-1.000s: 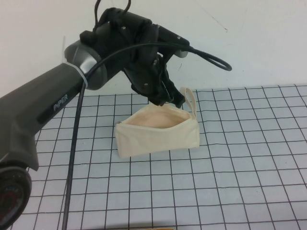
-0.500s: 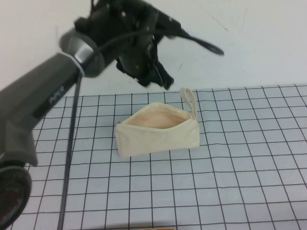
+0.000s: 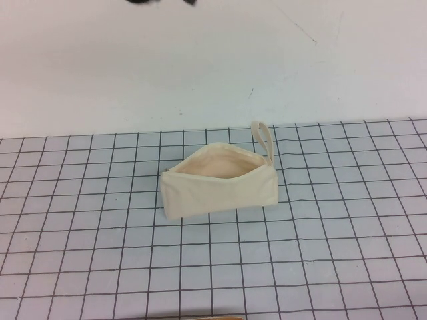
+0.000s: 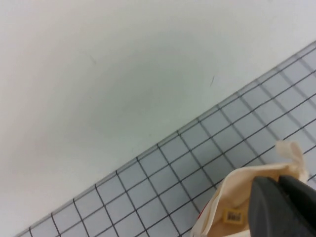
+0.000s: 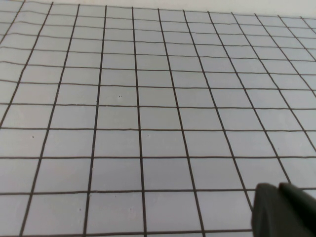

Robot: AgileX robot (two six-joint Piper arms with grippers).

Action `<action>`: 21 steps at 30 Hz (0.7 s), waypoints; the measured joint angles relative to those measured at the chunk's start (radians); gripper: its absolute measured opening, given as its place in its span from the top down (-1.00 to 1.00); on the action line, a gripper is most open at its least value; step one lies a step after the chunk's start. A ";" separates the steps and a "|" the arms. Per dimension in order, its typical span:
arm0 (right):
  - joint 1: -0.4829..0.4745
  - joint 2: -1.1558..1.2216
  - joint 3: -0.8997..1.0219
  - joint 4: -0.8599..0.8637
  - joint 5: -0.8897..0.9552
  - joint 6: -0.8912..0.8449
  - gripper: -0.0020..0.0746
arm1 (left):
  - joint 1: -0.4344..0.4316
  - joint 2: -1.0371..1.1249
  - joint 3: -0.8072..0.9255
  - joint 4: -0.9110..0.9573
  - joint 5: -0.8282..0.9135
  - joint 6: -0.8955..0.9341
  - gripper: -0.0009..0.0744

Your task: Put eraser into pencil case

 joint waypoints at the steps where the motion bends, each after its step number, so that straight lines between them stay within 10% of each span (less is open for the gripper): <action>1: 0.000 0.000 0.000 0.000 0.000 0.000 0.95 | 0.000 -0.028 0.002 -0.010 0.000 0.004 0.98; 9: 0.000 0.000 0.000 0.000 0.000 0.000 0.95 | 0.000 -0.282 0.229 -0.085 -0.078 0.023 0.98; 21: 0.000 0.000 0.000 0.000 0.000 0.000 0.95 | 0.000 -0.696 1.064 -0.275 -0.474 0.023 0.98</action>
